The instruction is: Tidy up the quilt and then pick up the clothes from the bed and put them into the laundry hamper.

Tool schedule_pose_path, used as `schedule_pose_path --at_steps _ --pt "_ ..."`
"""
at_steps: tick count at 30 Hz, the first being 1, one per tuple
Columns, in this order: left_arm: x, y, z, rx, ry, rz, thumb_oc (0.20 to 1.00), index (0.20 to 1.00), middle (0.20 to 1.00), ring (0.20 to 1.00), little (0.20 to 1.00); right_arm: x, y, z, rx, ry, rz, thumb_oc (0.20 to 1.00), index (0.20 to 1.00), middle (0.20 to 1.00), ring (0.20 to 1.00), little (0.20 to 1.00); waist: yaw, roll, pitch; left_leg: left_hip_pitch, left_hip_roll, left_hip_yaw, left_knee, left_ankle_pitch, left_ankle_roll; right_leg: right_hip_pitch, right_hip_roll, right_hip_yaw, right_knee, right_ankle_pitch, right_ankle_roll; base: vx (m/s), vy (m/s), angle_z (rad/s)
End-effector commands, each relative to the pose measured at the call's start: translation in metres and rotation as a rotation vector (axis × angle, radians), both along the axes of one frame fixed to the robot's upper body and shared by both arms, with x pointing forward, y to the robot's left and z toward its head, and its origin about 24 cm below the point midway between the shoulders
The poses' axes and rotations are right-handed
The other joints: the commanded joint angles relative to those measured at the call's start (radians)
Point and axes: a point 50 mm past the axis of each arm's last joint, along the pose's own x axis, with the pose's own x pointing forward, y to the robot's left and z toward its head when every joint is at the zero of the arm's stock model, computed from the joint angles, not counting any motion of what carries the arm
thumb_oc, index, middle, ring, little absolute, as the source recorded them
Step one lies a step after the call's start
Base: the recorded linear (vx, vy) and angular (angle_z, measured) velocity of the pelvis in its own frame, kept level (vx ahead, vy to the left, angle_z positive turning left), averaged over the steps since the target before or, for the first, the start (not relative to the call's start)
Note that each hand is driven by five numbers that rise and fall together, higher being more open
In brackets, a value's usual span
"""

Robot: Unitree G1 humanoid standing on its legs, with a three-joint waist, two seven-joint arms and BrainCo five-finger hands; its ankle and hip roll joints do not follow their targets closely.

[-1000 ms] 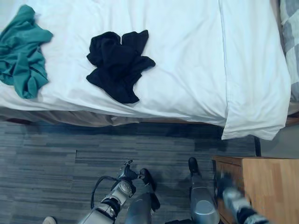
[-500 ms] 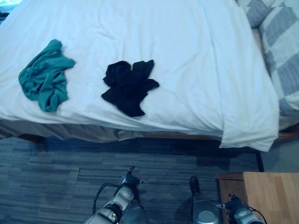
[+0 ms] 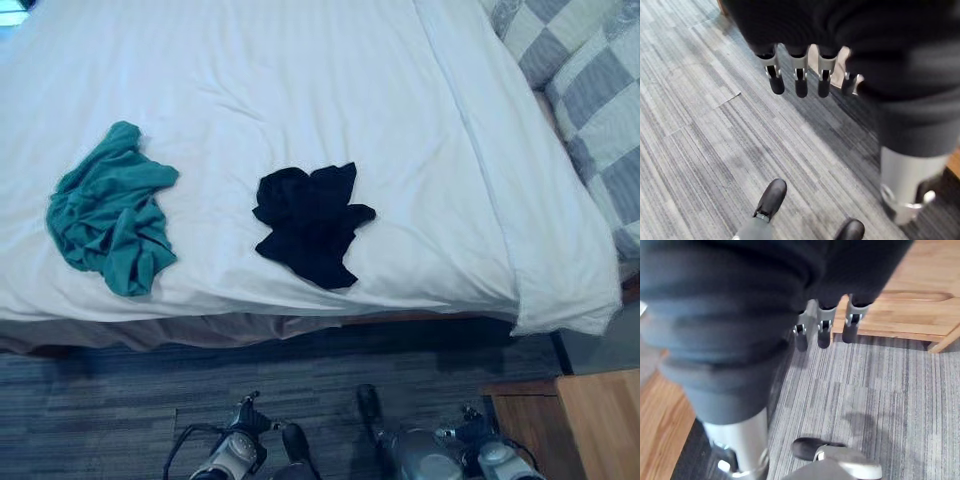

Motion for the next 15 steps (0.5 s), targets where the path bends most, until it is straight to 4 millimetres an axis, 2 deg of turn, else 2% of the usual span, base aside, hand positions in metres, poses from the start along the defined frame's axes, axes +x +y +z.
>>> schedule_pose_path --at_steps 1,2,3,4,5,6,7,8,9,11,12,13,14,15 --pt "0.040 -0.015 0.020 -0.024 -0.157 -0.056 1.000 1.000 1.000 1.000 1.000 0.030 0.011 0.010 -0.009 -0.075 0.048 1.000 1.000 1.000 1.000 1.000 0.004 0.004 0.080 -0.120 -0.066 -0.012 0.320 -0.116 -0.004 0.097 -0.102 -0.014 0.025 -0.177 0.092 -0.05 0.015 0.14" --pt "0.050 -0.020 0.026 -0.051 -0.201 -0.045 1.000 1.000 1.000 1.000 1.000 0.031 0.005 0.011 -0.033 -0.072 0.046 1.000 1.000 1.000 1.000 1.000 0.012 0.003 0.088 -0.193 -0.069 -0.038 0.436 -0.087 -0.029 0.099 -0.114 -0.012 0.015 -0.175 0.083 -0.07 0.034 0.04" --pt "0.058 -0.025 0.032 -0.073 -0.240 -0.035 1.000 1.000 1.000 1.000 1.000 0.029 -0.004 0.010 -0.067 -0.054 0.038 1.000 1.000 1.000 1.000 1.000 0.015 0.002 0.093 -0.242 -0.068 -0.062 0.501 -0.068 -0.052 0.110 -0.133 -0.026 0.003 -0.182 0.084 -0.04 0.069 0.12" --pt "0.059 -0.029 0.033 -0.078 -0.252 -0.040 1.000 1.000 1.000 1.000 1.000 0.026 -0.009 0.010 -0.093 -0.041 0.036 1.000 1.000 1.000 1.000 1.000 0.011 0.006 0.087 -0.233 -0.039 -0.047 0.477 -0.069 -0.050 0.114 -0.149 -0.036 0.002 -0.189 0.093 0.12 0.317 0.05" --pt "0.059 -0.034 0.032 -0.063 -0.251 -0.091 1.000 1.000 1.000 1.000 1.000 0.024 -0.012 0.009 -0.110 -0.022 0.038 1.000 1.000 1.000 1.000 1.000 -0.003 0.021 0.062 -0.158 0.037 0.017 0.348 -0.093 -0.035 0.118 -0.187 -0.038 0.002 -0.194 0.122 0.14 0.300 0.02" --pt "0.059 -0.034 0.032 -0.063 -0.251 -0.091 1.000 1.000 1.000 1.000 1.000 0.024 -0.012 0.009 -0.110 -0.022 0.038 1.000 1.000 1.000 1.000 1.000 -0.001 0.020 0.061 -0.156 0.035 0.020 0.341 -0.088 -0.035 0.116 -0.189 -0.035 0.002 -0.193 0.122 0.20 0.380 -0.06" --pt "0.057 -0.037 0.031 -0.053 -0.242 -0.128 1.000 1.000 1.000 1.000 1.000 0.026 -0.013 0.010 -0.108 -0.027 0.041 1.000 1.000 1.000 1.000 1.000 -0.003 0.023 0.044 -0.117 0.061 0.040 0.268 -0.078 -0.033 0.111 -0.207 -0.031 0.002 -0.186 0.136 0.19 0.450 -0.18" --pt "0.055 -0.040 0.030 -0.048 -0.234 -0.157 1.000 1.000 1.000 1.000 1.000 0.026 -0.015 0.011 -0.119 -0.026 0.065 1.000 1.000 1.000 1.000 1.000 -0.008 0.028 0.025 -0.072 0.124 0.014 0.128 -0.023 -0.041 0.105 -0.243 -0.030 0.002 -0.189 0.161 0.19 0.448 -0.25" --pt "0.055 -0.040 0.030 -0.048 -0.234 -0.157 1.000 1.000 1.000 1.000 1.000 0.026 -0.015 0.011 -0.119 -0.026 0.065 1.000 1.000 1.000 1.000 1.000 -0.008 0.028 0.023 -0.072 0.124 0.015 0.123 -0.017 -0.041 0.102 -0.242 -0.029 0.002 -0.187 0.160 0.13 0.498 -0.17" --pt "0.050 -0.037 0.026 -0.026 -0.217 -0.161 1.000 1.000 1.000 1.000 1.000 0.025 -0.014 0.011 -0.130 -0.030 0.101 1.000 1.000 1.000 1.000 1.000 -0.007 0.024 0.004 -0.064 0.211 -0.026 0.058 0.054 -0.066 0.090 -0.294 -0.031 0.002 -0.186 0.191 0.06 0.481 0.04" --pt "0.045 -0.032 0.022 0.001 -0.196 -0.158 1.000 1.000 1.000 1.000 1.000 0.021 -0.014 0.009 -0.127 -0.026 0.101 1.000 1.000 1.000 1.000 1.000 -0.004 0.019 -0.004 -0.062 0.234 -0.049 0.052 0.073 -0.075 0.093 -0.313 -0.034 0.002 -0.184 0.201 0.16 0.848 -0.01" --pt "0.042 -0.029 0.019 0.035 -0.169 -0.169 1.000 1.000 1.000 1.000 1.000 0.018 -0.008 0.007 -0.117 -0.026 0.120 1.000 1.000 1.000 1.000 1.000 0.005 0.017 -0.012 -0.049 0.244 -0.136 0.056 0.074 -0.091 0.100 -0.345 -0.040 0.002 -0.181 0.232 0.14 0.637 0.01" --pt "0.042 -0.029 0.019 0.035 -0.169 -0.169 1.000 1.000 1.000 1.000 1.000 0.018 -0.008 0.008 -0.117 -0.027 0.120 1.000 1.000 1.000 1.000 1.000 0.004 0.018 -0.014 -0.053 0.244 -0.137 0.056 0.076 -0.091 0.097 -0.344 -0.040 0.002 -0.180 0.232 0.16 0.684 0.03" --pt "0.040 -0.029 0.016 0.053 -0.145 -0.186 1.000 1.000 1.000 1.000 1.000 0.018 -0.003 0.006 -0.103 -0.022 0.132 1.000 1.000 1.000 1.000 1.000 0.006 0.018 -0.021 -0.045 0.230 -0.176 0.059 0.026 -0.106 0.087 -0.369 -0.039 0.002 -0.160 0.248 0.08 0.384 0.04"
